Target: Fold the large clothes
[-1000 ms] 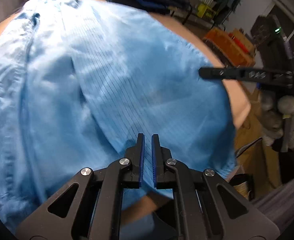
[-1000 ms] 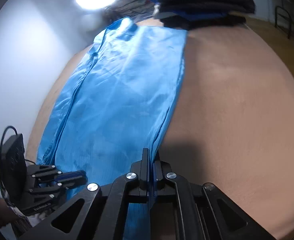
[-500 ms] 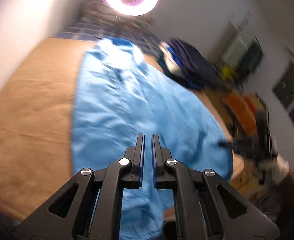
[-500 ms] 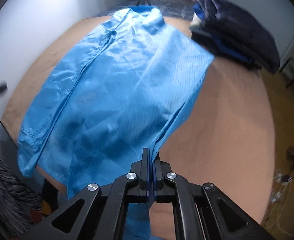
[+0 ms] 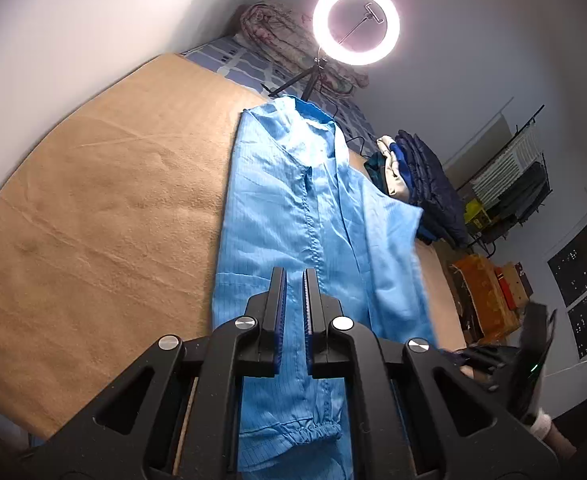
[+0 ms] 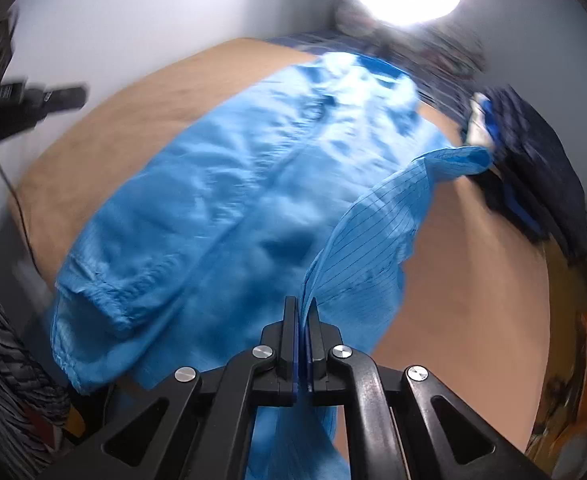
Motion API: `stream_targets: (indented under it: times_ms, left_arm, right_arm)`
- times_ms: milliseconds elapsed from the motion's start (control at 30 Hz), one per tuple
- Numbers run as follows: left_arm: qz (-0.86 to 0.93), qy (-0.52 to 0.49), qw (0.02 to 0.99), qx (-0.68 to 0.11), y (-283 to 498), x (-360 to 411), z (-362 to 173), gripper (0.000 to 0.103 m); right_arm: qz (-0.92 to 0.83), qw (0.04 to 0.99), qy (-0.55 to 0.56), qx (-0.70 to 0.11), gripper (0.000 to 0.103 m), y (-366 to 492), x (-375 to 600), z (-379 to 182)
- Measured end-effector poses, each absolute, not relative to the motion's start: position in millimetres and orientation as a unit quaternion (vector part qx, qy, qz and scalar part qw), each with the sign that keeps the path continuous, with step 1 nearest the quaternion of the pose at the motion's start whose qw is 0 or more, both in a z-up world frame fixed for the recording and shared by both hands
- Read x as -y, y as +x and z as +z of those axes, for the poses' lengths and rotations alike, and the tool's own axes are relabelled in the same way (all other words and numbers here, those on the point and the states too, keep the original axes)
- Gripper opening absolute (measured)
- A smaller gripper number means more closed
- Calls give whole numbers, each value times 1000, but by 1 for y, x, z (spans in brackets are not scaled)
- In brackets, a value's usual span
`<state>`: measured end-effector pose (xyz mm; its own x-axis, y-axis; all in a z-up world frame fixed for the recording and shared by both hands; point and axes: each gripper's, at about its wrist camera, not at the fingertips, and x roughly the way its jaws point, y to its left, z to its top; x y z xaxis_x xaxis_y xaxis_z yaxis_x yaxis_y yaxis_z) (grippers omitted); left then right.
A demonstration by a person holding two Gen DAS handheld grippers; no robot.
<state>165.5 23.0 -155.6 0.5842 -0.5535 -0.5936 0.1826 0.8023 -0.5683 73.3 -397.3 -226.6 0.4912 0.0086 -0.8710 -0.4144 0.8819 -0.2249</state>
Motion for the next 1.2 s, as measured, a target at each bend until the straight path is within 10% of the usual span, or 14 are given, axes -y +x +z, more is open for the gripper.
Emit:
stream_targets:
  times_ms: [433, 633, 1200]
  left_arm:
    - [-211, -225, 858, -411, 169, -18, -161, 4]
    - [-212, -206, 864, -409, 166, -11, -159, 4]
    - [-255, -167, 842, -445, 191, 47, -174, 4]
  right_arm:
    - [164, 796, -239, -531, 0, 80, 328, -296]
    - [215, 794, -120, -556, 26, 87, 355, -272]
    - [192, 834, 54, -515, 12, 204, 503, -238]
